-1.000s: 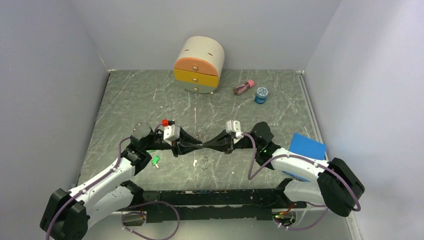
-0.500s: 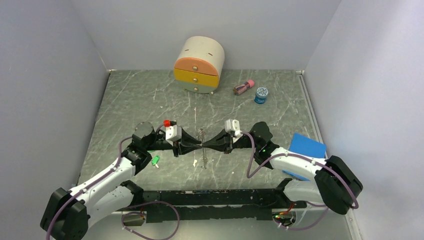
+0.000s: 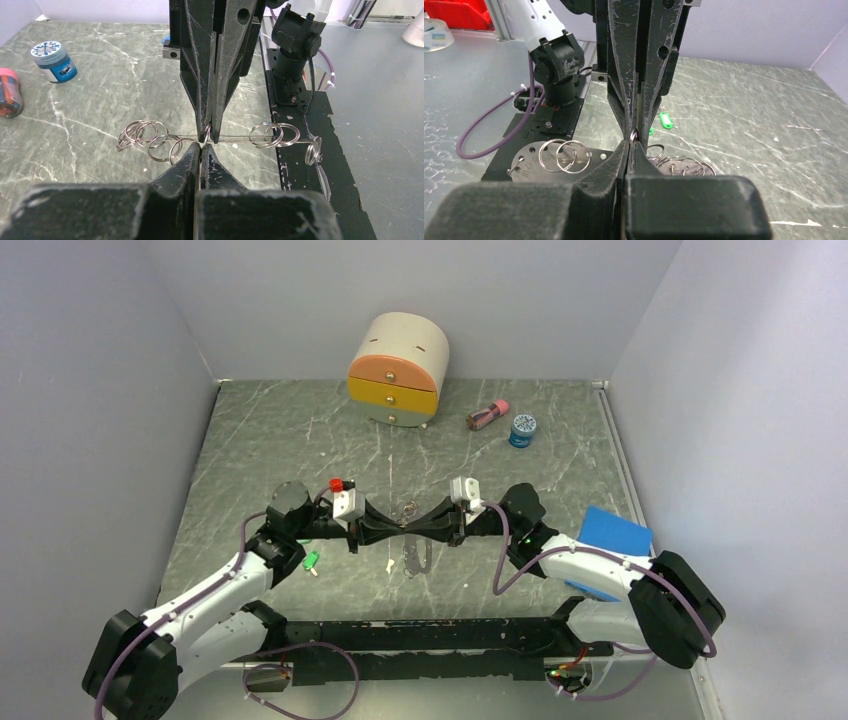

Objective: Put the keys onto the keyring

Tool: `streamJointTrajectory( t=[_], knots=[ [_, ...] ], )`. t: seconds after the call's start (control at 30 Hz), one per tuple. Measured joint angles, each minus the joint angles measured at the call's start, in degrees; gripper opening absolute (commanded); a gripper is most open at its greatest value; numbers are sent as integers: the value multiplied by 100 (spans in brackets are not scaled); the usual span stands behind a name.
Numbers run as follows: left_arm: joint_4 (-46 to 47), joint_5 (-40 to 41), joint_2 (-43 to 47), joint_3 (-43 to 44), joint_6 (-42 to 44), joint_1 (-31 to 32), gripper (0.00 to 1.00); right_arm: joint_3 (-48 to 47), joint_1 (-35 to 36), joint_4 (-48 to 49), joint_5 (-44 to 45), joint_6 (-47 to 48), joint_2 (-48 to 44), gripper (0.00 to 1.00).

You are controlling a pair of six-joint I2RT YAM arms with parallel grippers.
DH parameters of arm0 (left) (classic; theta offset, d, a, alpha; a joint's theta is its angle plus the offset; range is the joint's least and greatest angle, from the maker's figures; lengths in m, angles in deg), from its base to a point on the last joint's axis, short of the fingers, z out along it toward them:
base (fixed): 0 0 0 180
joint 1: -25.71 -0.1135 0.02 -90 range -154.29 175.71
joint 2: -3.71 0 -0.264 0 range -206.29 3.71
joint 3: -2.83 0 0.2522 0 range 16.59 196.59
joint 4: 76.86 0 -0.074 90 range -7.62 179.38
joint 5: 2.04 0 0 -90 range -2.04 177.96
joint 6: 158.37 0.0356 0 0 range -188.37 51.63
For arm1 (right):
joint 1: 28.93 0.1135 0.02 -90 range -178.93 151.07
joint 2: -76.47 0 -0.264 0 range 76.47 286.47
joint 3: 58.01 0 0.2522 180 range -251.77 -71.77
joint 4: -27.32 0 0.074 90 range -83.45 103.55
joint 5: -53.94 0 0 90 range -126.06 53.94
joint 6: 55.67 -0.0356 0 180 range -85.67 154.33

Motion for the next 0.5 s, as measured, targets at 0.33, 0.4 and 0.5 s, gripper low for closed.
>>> streamJointTrajectory(
  t=[0.33,0.4,0.5],
  knots=[
    [-944,520,66,321,11,-9,3,15,-13,-129,457,98,-186,66],
    [-1296,629,81,487,63,-57,3,111,-87,-33,581,55,-302,73],
    [-1965,675,81,894,184,-240,3,254,-332,133,691,-170,-363,95]
  ],
)
